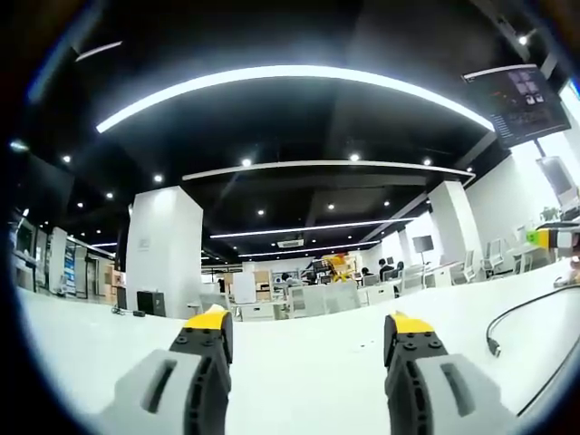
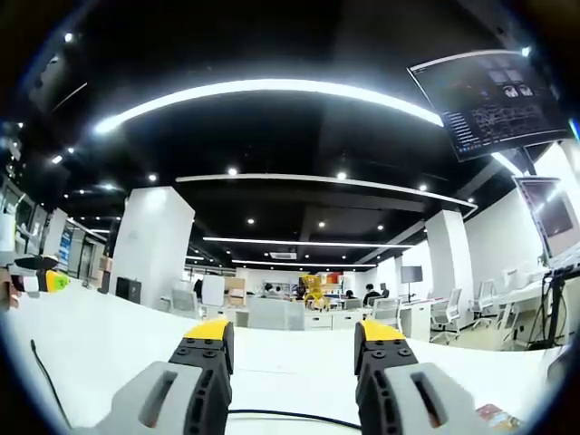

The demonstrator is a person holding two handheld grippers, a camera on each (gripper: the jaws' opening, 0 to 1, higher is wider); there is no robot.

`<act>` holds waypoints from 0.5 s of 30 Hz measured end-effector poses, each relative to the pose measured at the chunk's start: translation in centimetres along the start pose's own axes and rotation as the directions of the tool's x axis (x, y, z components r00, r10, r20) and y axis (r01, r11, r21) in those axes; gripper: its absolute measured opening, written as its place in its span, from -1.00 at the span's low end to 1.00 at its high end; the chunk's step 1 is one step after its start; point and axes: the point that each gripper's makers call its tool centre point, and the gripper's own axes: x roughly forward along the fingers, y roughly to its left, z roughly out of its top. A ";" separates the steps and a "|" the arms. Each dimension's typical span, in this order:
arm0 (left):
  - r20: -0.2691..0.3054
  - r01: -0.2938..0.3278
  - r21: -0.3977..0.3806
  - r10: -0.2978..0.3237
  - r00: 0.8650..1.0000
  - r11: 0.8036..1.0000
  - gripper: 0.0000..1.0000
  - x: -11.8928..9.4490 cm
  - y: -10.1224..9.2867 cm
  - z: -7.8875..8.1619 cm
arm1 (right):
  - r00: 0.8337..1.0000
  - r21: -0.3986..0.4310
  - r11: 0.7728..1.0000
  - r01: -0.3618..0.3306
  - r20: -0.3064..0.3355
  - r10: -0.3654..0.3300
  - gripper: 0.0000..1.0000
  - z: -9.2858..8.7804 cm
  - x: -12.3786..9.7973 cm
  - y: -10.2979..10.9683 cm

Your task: Find the data cable on the table. Grasp the USB connector end of the cable and insert it into the USB port on the table

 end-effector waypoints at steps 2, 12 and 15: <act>0.000 0.001 0.001 -0.001 1.000 1.000 0.35 0.0 0.0 0.0 | 1.000 -0.001 1.000 -0.002 -0.001 0.002 0.08 0.0 0.0 0.1; -0.001 0.009 0.002 -0.009 1.000 1.000 0.34 0.0 -0.3 0.0 | 1.000 -0.011 1.000 -0.027 -0.014 0.027 0.04 -0.3 0.1 0.6; 0.000 0.014 0.000 -0.014 1.000 1.000 0.32 0.0 -0.4 0.0 | 0.999 -0.028 0.999 -0.040 -0.025 0.040 0.03 -0.5 0.2 0.8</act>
